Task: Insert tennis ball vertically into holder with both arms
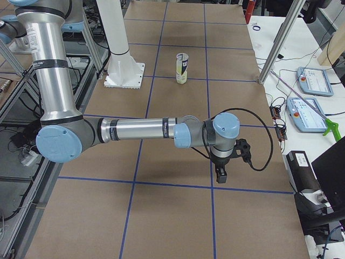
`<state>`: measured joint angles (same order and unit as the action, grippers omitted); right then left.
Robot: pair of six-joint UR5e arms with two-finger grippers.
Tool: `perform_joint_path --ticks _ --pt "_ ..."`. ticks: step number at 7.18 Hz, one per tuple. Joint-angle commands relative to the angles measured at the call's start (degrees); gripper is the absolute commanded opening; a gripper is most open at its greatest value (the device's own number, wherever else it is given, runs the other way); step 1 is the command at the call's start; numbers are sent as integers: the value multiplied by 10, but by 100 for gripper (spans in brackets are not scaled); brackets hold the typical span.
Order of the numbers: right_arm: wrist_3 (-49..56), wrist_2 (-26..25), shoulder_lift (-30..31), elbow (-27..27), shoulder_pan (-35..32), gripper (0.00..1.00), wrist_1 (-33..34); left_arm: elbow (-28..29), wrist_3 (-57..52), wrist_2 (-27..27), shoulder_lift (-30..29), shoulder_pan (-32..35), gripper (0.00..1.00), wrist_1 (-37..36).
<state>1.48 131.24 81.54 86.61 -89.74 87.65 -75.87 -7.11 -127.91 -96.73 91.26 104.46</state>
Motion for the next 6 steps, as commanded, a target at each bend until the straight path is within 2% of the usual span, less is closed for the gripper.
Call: perform_joint_path --ticks 1,2,3,6 --pt "-3 2 1 -1 1 100 3 -52 -86 -19 -7 1 100 -155" --pt "-6 3 9 -6 1 100 5 -94 -99 -26 5 5 100 -194" --pt "-5 4 11 -17 1 100 4 -128 -98 -28 23 6 100 -196" --pt "-6 16 44 -19 1 100 3 -161 -92 -28 57 6 100 -194"
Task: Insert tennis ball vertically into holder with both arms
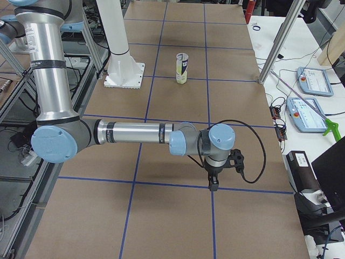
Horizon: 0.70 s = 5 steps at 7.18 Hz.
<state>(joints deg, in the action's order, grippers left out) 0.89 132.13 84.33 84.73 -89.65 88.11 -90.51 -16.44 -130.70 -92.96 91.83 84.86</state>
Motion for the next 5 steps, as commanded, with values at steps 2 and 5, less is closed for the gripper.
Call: perform_joint_path --ticks 2,5 --pt "1 11 23 -2 0 100 -2 -17 1 1 26 0 100 7" --pt "1 8 33 -2 0 100 -3 -18 -4 4 25 -3 100 25"
